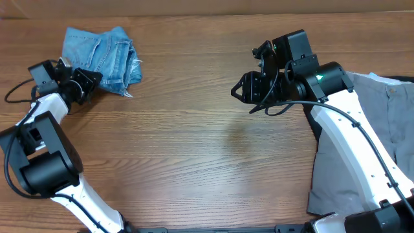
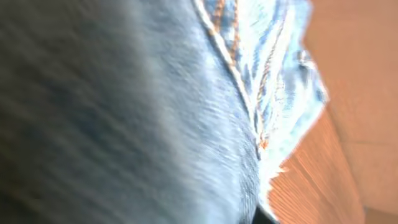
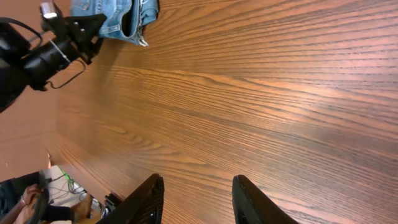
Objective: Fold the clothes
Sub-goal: 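Drag the jeans bundle to the upper-left table area with the left gripper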
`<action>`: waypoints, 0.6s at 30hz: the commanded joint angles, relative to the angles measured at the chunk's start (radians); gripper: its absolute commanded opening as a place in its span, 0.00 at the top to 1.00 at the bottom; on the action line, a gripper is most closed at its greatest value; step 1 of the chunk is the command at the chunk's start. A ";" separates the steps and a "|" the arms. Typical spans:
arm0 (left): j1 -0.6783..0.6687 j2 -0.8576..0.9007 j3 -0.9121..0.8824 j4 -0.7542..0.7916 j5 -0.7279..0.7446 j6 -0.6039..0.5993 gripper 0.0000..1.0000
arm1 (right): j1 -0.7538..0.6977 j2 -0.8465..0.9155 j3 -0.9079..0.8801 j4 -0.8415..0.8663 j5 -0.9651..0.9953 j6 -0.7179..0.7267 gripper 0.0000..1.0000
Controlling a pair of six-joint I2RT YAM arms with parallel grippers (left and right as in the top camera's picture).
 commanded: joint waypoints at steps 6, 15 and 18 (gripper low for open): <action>0.095 0.013 0.075 -0.080 0.076 0.047 0.00 | 0.003 -0.003 0.005 -0.010 -0.002 -0.010 0.61; 0.160 -0.055 0.396 -0.756 0.096 0.370 0.00 | 0.003 -0.019 0.010 -0.005 0.000 -0.045 0.59; 0.143 -0.154 0.491 -0.955 0.055 0.512 0.00 | 0.003 -0.051 0.038 -0.008 -0.003 -0.034 0.58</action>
